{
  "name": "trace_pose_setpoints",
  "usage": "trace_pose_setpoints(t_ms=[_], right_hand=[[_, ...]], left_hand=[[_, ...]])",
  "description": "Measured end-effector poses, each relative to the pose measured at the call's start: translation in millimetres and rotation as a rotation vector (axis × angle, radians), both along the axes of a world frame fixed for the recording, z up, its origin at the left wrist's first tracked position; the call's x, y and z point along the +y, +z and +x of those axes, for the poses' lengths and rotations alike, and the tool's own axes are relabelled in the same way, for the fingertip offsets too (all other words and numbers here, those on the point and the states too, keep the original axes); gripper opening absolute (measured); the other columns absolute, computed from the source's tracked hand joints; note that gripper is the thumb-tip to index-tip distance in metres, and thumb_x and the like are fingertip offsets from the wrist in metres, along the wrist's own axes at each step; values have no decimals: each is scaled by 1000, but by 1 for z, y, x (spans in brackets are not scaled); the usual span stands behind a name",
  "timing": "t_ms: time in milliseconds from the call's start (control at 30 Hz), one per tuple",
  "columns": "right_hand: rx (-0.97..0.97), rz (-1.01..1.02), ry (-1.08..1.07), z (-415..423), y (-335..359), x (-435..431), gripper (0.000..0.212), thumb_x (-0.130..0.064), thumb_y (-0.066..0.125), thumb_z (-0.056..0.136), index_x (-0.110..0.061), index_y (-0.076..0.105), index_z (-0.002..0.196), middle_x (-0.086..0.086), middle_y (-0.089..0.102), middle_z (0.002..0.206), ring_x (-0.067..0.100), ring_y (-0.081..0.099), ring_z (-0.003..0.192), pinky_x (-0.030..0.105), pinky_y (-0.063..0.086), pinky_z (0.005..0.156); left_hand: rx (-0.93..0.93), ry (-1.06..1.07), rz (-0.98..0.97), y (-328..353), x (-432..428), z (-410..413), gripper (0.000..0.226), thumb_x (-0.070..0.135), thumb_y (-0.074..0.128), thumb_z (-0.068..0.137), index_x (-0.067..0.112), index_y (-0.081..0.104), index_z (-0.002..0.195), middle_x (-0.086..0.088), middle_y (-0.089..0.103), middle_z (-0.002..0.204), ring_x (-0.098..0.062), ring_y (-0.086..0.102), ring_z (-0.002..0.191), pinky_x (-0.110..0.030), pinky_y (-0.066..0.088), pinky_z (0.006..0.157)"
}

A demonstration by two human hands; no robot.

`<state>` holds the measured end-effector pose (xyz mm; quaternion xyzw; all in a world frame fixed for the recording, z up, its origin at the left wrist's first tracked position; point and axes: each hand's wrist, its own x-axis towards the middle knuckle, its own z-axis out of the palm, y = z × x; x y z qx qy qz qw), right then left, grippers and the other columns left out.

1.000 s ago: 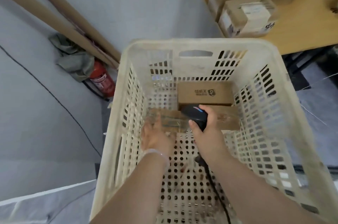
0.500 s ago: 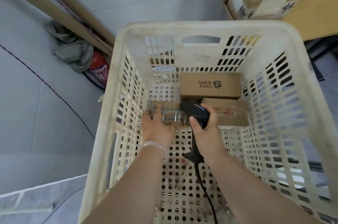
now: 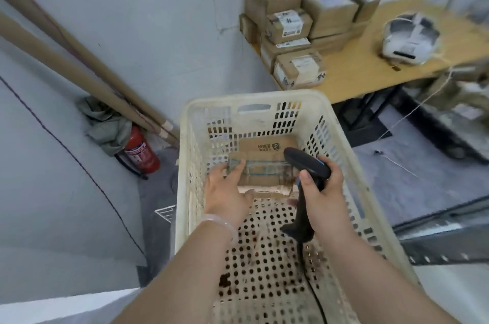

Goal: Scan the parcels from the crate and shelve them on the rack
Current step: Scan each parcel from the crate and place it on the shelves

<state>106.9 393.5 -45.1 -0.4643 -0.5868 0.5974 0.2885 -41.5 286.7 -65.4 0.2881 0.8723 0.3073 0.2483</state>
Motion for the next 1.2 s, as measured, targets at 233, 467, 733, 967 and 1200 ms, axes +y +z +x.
trace_pose_setpoints(t_ms=[233, 467, 733, 967, 1200], right_hand=[[16, 122, -154, 48, 72, -41, 40, -36, 59, 97, -72, 40, 100, -2, 65, 112, 30, 70, 80, 50, 59, 78], [39, 195, -213, 91, 111, -64, 37, -33, 59, 98, -55, 43, 122, -11, 65, 100, 7, 68, 64, 19, 51, 52], [68, 228, -234, 127, 140, -87, 34, -34, 58, 98, -62, 42, 111, -26, 66, 87, 8, 69, 61, 20, 52, 48], [126, 266, -302, 161, 161, -89, 39, -35, 59, 97, -71, 43, 100, -15, 63, 106, 6, 70, 67, 18, 52, 47], [59, 360, -277, 207, 172, -99, 45, -28, 59, 98, -67, 38, 107, -23, 57, 106, 0, 67, 70, 14, 51, 51]], left_hand=[[51, -155, 249, 67, -31, 15, 50, 20, 71, 91, 41, 57, 135, 12, 34, 129, -8, 39, 125, -18, 29, 114], [79, -245, 323, 114, -35, 34, 38, 29, 67, 93, 37, 62, 130, 10, 44, 119, -7, 40, 109, -19, 28, 104], [93, -321, 367, 141, -29, 67, 31, 30, 61, 98, 39, 64, 127, 1, 47, 128, -15, 48, 115, -29, 34, 110], [74, -453, 360, 158, -18, 90, 32, 35, 62, 96, 42, 60, 128, 4, 50, 136, -9, 53, 113, -32, 42, 106], [-34, -469, 409, 169, -11, 129, 33, 25, 69, 93, 46, 58, 116, 9, 60, 124, -13, 60, 109, -38, 52, 97]])
